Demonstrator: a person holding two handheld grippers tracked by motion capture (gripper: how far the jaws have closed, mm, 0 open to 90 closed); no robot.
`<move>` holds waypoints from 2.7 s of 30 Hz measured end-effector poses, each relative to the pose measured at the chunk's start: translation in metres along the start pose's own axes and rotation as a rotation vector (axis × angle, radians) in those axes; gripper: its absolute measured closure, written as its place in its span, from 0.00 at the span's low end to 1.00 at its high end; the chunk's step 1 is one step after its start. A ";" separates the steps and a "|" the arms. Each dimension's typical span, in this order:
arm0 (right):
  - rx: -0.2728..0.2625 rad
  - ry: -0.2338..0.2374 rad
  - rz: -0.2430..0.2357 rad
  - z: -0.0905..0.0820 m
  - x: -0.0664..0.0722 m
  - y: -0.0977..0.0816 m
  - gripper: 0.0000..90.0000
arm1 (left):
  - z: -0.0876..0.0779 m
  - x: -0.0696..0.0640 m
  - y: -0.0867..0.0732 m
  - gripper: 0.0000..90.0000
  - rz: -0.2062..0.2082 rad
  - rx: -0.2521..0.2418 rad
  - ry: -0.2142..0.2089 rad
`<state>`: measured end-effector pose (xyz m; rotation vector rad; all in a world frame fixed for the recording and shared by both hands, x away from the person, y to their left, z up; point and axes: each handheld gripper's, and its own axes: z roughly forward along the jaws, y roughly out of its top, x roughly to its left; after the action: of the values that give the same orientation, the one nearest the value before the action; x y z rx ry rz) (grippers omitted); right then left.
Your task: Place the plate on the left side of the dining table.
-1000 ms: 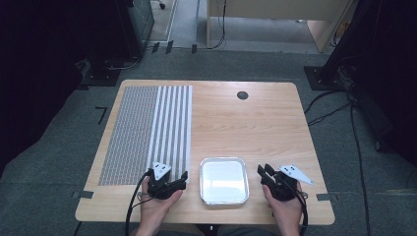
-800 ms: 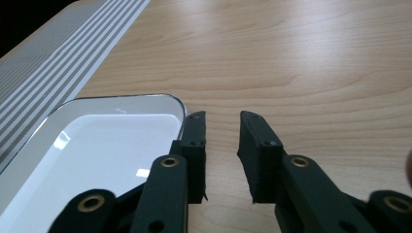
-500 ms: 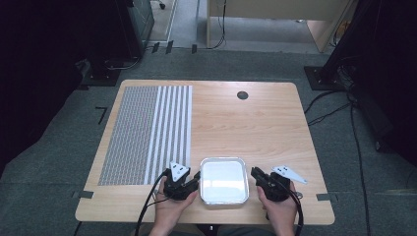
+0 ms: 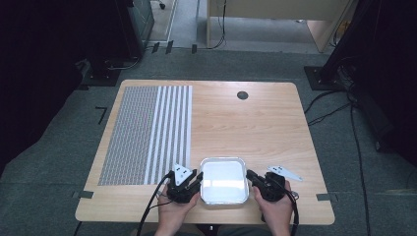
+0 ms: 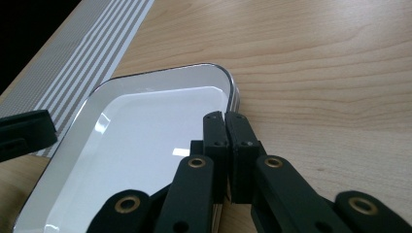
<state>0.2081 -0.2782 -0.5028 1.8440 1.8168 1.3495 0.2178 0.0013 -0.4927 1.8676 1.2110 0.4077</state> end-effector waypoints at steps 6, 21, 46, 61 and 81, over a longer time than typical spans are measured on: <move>0.010 0.012 0.034 0.000 -0.001 0.000 0.99 | 0.006 -0.004 -0.004 0.85 0.026 0.035 -0.007; 0.026 -0.030 -0.030 0.001 0.006 -0.002 0.99 | 0.009 -0.009 -0.006 0.86 0.066 0.035 0.033; 0.024 0.048 0.077 -0.001 0.003 -0.002 0.99 | 0.011 -0.008 -0.006 0.84 0.086 0.039 0.035; 0.015 0.042 0.128 0.000 -0.004 -0.003 0.94 | 0.011 -0.009 -0.006 0.84 0.090 0.042 0.035; -0.012 -0.095 0.003 0.000 0.016 -0.007 0.97 | 0.013 -0.011 -0.007 0.80 0.116 0.053 0.038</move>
<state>0.1996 -0.2624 -0.5006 1.8715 1.7567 1.2485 0.2168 -0.0127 -0.5043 1.9907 1.1516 0.4803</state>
